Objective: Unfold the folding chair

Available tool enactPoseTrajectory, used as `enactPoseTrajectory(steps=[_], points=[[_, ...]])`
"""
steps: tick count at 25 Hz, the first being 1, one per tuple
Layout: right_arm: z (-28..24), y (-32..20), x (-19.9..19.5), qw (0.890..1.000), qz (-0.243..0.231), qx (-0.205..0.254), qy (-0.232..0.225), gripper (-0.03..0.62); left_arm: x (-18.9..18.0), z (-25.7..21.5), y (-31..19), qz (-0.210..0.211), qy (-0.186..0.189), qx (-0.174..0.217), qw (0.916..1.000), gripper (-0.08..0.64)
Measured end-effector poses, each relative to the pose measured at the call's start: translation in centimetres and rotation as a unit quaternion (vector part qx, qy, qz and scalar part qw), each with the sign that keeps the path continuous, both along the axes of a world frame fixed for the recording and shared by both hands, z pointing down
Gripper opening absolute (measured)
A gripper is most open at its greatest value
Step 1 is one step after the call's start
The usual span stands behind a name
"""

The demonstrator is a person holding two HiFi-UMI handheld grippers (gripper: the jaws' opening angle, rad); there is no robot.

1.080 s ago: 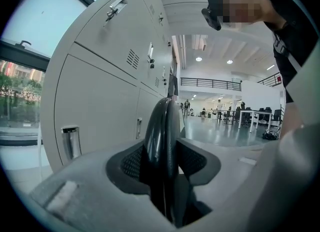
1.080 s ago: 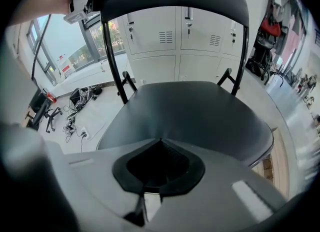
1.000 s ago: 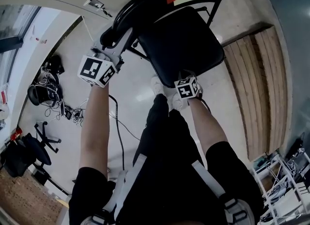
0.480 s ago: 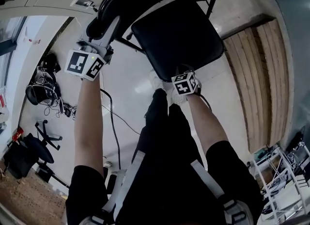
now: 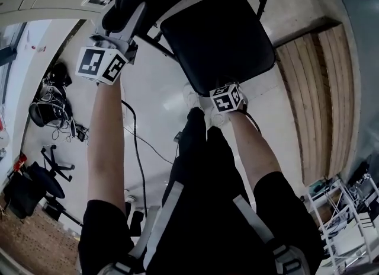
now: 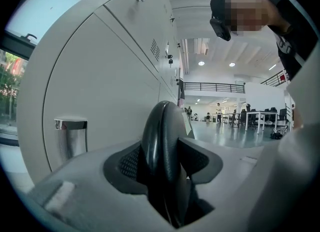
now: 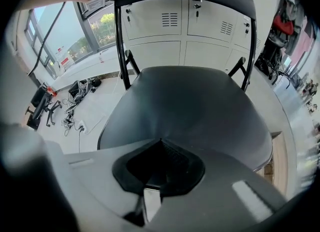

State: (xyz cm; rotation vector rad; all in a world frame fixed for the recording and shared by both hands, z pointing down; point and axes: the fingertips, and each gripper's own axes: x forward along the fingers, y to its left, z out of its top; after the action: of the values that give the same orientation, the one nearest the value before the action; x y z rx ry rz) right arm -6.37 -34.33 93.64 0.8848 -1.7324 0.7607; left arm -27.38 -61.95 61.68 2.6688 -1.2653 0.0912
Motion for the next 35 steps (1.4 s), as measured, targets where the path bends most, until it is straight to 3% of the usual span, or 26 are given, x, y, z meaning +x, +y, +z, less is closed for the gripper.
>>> enactPoseTrajectory(steps=[8, 16, 21, 26, 31, 35], points=[[1.1, -0.3, -0.2, 1.000, -0.002, -0.003, 0.008, 0.006, -0.6, 1.1, -1.8, -0.003, 0.012, 0.007, 0.9999, 0.210], [1.0, -0.6, -0.3, 1.000, -0.002, 0.010, -0.001, 0.006, -1.3, 1.3, -1.7, -0.033, 0.024, 0.005, 0.9991, 0.229], [0.9, -0.7, -0.2, 1.000, 0.015, -0.010, -0.015, 0.006, -2.2, 2.0, -0.4, -0.057, -0.012, 0.003, 0.9983, 0.265], [1.0, -0.4, -0.4, 1.000, -0.001, 0.003, -0.008, 0.006, -4.0, 6.5, 3.1, -0.091, -0.012, -0.056, 0.9942, 0.265], [1.9, -1.1, -0.3, 1.000, 0.011, 0.025, -0.011, 0.006, -2.9, 11.1, 8.3, -0.102, -0.012, -0.099, 0.9897, 0.265], [2.2, -1.3, -0.4, 0.999, -0.014, 0.039, -0.011, 0.006, -0.9, 13.4, 12.0, -0.103, -0.007, -0.121, 0.9873, 0.265]])
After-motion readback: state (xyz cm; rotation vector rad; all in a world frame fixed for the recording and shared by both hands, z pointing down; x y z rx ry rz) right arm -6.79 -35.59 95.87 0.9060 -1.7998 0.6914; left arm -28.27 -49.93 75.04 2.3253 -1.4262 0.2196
